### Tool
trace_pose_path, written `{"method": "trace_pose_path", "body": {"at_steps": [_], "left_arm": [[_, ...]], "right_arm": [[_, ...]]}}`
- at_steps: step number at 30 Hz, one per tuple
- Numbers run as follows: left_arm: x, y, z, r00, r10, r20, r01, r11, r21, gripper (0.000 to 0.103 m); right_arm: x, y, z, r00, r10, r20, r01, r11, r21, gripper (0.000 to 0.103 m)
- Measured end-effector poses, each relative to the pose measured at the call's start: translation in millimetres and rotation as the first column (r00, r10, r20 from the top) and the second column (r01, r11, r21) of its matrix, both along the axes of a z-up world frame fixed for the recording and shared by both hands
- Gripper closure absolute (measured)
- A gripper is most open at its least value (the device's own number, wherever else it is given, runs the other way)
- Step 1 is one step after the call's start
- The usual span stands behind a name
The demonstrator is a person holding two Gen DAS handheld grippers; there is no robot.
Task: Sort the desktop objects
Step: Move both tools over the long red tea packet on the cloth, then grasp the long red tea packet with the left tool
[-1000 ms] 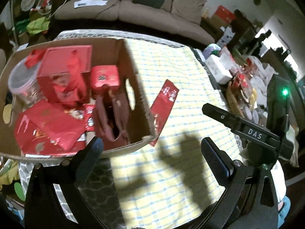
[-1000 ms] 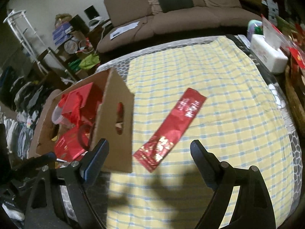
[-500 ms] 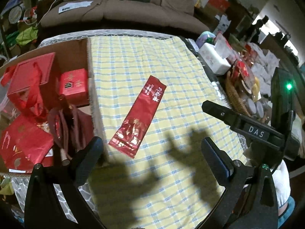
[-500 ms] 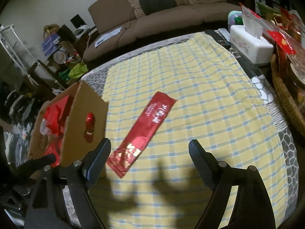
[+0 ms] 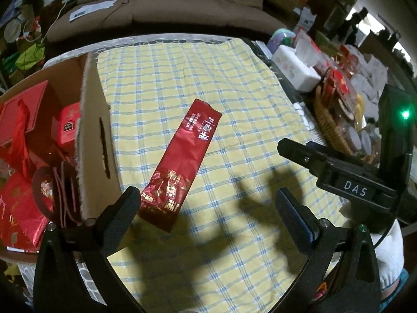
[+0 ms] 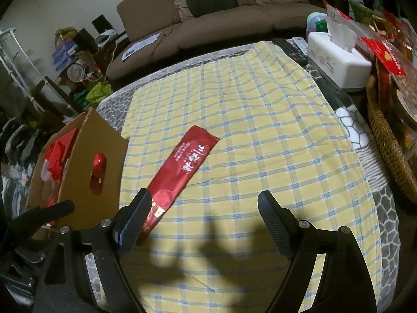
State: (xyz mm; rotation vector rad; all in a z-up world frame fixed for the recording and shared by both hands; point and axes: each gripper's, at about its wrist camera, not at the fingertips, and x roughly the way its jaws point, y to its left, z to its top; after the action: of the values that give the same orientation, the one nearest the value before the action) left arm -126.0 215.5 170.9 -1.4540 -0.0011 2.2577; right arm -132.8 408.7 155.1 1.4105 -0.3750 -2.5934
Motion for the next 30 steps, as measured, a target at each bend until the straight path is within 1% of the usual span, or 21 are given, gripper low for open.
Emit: {"method": "trace_pose_path", "body": {"at_steps": [5,7,9,11,13,15,17,19,23,26,28,30], "left_arm": [[-8,8,-11,1.000,0.000,0.003,0.000,1.000,-0.016,0.000],[-10,13,-15,1.000,-0.006,-0.004,0.006,1.000,-0.027,0.000],[-12,18,-19,0.999,-0.002,-0.033,0.000,0.997,-0.073,0.000],[-13,22,-22,0.998,0.001,-0.062,-0.007,0.994,-0.106,0.000],[-11,25,-22,0.995,-0.006,-0.095,-0.006,0.992,-0.125,0.000],[-10,30,-20,0.993,-0.025,-0.113,0.010,0.991,-0.135,0.000],[-8,37,-16,0.988,-0.048,-0.149,0.025,0.988,-0.156,0.001],[-8,47,-13,0.982,-0.079,-0.172,0.050,0.985,-0.168,0.000],[-15,64,-19,0.982,-0.099,-0.159,0.067,0.979,-0.191,0.000],[-21,68,-30,0.985,-0.092,-0.144,0.062,0.978,-0.200,0.000],[-25,68,-41,0.987,-0.091,-0.131,0.061,0.975,-0.212,0.000],[-28,68,-51,0.988,-0.091,-0.122,0.061,0.971,-0.230,0.001]], "right_arm": [[-3,12,-9,1.000,-0.019,0.006,0.019,0.999,-0.026,0.017],[-3,15,-11,0.999,-0.040,-0.001,0.040,0.999,-0.012,0.018],[-2,18,-12,0.998,-0.068,-0.019,0.067,0.998,-0.015,0.018],[-2,23,-15,0.996,-0.090,-0.023,0.089,0.994,-0.063,0.018],[-4,28,-20,0.993,-0.117,-0.024,0.115,0.990,-0.085,0.018],[-7,33,-23,0.991,-0.134,-0.022,0.131,0.987,-0.098,0.019],[-9,39,-29,0.989,-0.148,-0.016,0.146,0.984,-0.102,0.019],[-11,42,-33,0.989,-0.150,-0.008,0.148,0.984,-0.097,0.019],[-12,48,-40,0.987,-0.159,-0.002,0.158,0.984,-0.081,0.019],[-10,50,-39,0.987,-0.161,-0.002,0.161,0.986,-0.047,0.019],[-6,48,-35,0.984,-0.175,-0.024,0.175,0.984,0.018,0.019],[-4,50,-35,0.982,-0.187,-0.028,0.187,0.982,0.020,0.019]]}}
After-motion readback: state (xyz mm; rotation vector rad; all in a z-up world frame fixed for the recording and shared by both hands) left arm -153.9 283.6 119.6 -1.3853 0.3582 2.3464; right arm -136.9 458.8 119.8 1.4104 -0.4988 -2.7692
